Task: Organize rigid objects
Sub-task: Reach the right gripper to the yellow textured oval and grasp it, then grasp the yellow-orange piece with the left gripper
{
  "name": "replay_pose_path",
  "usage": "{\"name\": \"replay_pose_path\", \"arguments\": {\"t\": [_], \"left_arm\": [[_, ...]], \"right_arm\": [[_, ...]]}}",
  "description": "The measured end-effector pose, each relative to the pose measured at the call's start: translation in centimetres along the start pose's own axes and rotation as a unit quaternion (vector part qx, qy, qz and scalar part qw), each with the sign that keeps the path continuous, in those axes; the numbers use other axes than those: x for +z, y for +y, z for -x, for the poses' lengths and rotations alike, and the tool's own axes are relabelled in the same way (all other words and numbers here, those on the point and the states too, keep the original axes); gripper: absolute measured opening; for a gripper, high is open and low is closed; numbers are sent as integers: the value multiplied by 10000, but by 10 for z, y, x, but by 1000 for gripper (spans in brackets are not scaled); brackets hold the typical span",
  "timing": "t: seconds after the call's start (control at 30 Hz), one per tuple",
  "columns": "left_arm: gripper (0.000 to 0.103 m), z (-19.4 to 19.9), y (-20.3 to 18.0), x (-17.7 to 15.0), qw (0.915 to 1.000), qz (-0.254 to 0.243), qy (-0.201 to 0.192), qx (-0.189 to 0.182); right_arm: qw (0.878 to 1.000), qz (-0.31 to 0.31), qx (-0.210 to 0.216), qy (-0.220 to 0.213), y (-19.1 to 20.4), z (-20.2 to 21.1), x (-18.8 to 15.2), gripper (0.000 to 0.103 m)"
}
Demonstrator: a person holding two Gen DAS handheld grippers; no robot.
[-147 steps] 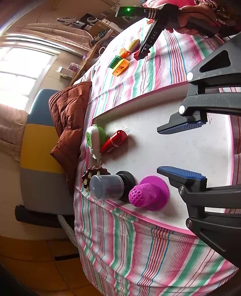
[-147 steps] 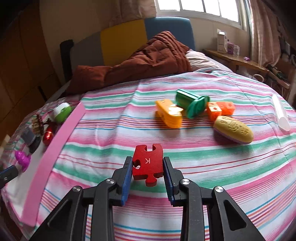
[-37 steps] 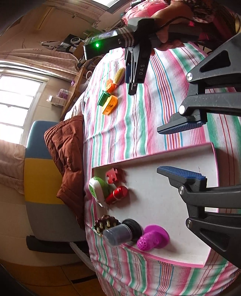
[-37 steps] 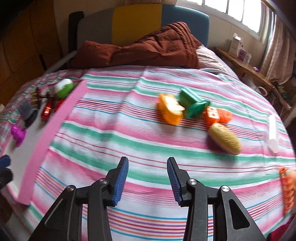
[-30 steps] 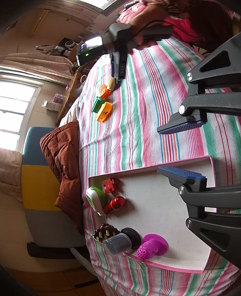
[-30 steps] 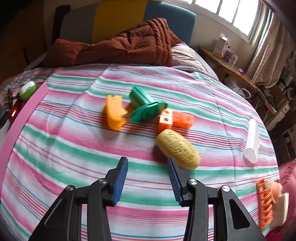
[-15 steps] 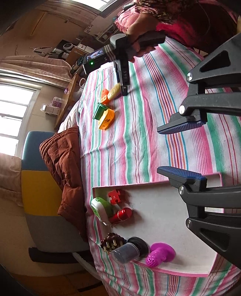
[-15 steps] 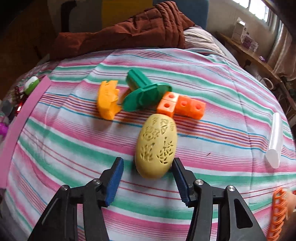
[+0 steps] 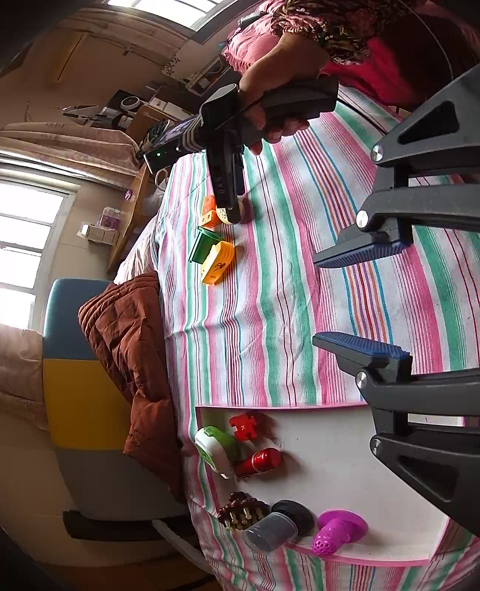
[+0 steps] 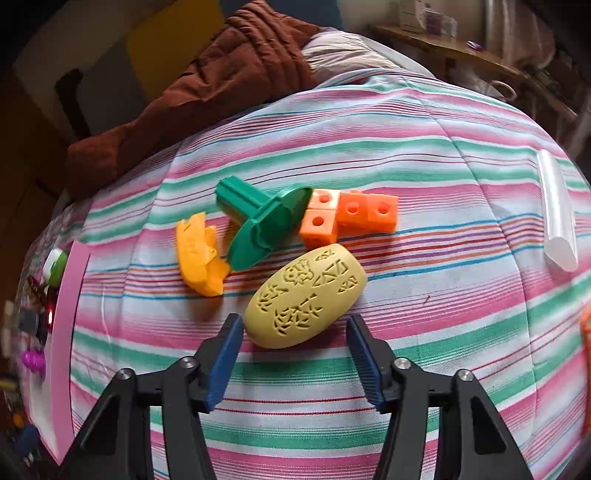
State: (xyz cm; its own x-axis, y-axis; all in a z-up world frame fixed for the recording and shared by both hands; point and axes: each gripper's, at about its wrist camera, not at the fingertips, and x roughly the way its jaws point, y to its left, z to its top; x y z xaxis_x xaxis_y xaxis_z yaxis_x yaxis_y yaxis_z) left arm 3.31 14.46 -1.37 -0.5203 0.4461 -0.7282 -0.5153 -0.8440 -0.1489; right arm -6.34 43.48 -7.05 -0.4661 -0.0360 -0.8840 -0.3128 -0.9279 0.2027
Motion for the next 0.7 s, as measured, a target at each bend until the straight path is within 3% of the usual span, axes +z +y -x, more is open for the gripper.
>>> {"name": "replay_pose_path", "arguments": {"t": [0.1, 0.23, 0.5, 0.7], "left_arm": [[36, -4, -1, 0, 10000, 33, 64, -7], [36, -6, -2, 1, 9999, 51, 133, 6], [36, -29, -5, 26, 9992, 275, 265, -104], [36, -78, -23, 56, 9970, 487, 550, -227]], "right_arm": [[9996, -227, -115, -113, 2, -1, 8, 64], [9985, -529, -105, 37, -4, -14, 19, 46], [9994, -73, -31, 331, -24, 10, -14, 45], [9983, 483, -131, 311, -31, 23, -46, 44]]}}
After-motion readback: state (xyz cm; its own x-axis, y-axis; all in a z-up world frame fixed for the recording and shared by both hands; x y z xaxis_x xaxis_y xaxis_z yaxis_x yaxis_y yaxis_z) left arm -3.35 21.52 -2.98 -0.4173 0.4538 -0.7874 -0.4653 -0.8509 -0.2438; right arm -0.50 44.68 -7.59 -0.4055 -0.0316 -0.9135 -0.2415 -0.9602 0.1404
